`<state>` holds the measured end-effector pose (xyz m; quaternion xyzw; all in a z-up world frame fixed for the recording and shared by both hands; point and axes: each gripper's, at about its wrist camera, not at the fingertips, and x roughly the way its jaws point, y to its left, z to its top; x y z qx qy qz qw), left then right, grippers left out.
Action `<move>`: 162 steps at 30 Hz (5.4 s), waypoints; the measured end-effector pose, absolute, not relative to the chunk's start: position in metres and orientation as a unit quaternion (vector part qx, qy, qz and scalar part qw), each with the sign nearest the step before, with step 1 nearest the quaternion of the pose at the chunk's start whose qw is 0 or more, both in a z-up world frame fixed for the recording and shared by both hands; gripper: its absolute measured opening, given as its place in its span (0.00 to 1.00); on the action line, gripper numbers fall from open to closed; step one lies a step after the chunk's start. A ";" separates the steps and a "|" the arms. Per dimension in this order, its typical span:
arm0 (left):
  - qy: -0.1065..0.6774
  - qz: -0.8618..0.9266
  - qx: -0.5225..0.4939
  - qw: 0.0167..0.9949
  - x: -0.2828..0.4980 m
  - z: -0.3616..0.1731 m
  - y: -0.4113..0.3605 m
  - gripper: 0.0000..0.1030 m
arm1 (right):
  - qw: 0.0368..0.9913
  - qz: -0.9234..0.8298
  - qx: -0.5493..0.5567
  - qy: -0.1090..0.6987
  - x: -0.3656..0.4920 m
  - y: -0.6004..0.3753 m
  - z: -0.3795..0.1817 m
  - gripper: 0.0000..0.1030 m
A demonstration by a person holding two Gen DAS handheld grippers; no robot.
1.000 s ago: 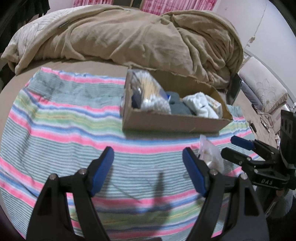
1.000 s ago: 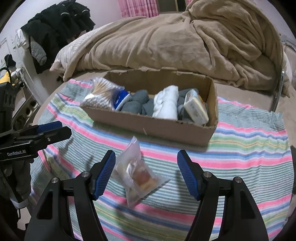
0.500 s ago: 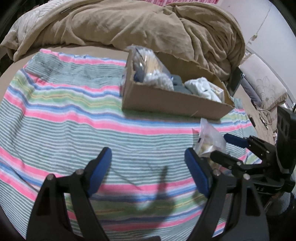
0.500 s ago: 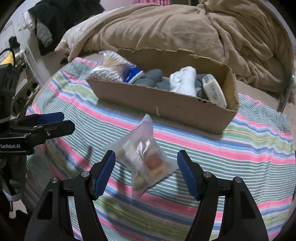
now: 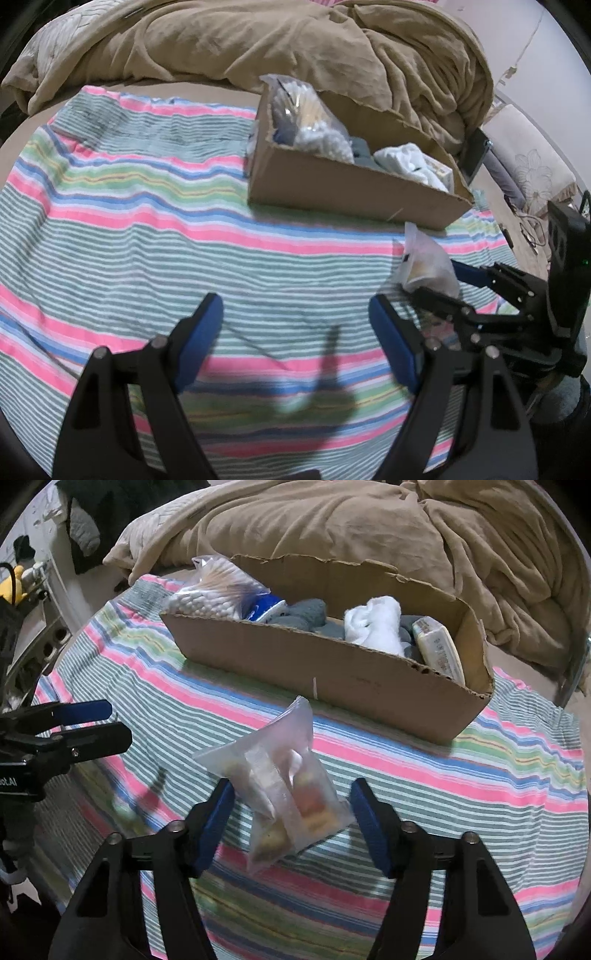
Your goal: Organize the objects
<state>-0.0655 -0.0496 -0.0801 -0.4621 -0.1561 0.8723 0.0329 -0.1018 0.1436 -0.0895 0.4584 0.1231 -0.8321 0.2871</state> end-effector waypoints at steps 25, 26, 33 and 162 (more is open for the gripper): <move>-0.150 0.887 -0.437 0.027 -0.066 -0.055 -0.052 0.80 | 0.307 -0.855 0.403 0.113 -0.094 0.146 -0.031 0.54; -0.150 0.887 -0.435 0.026 -0.067 -0.054 -0.053 0.80 | 0.307 -0.856 0.400 0.112 -0.095 0.146 -0.028 0.54; -0.147 0.894 -0.423 0.021 -0.072 -0.047 -0.058 0.80 | 0.307 -0.865 0.381 0.108 -0.109 0.144 -0.012 0.54; -0.095 0.918 -0.386 0.009 0.016 0.014 0.007 0.96 | 0.251 -0.888 0.384 0.028 -0.017 0.199 0.005 0.74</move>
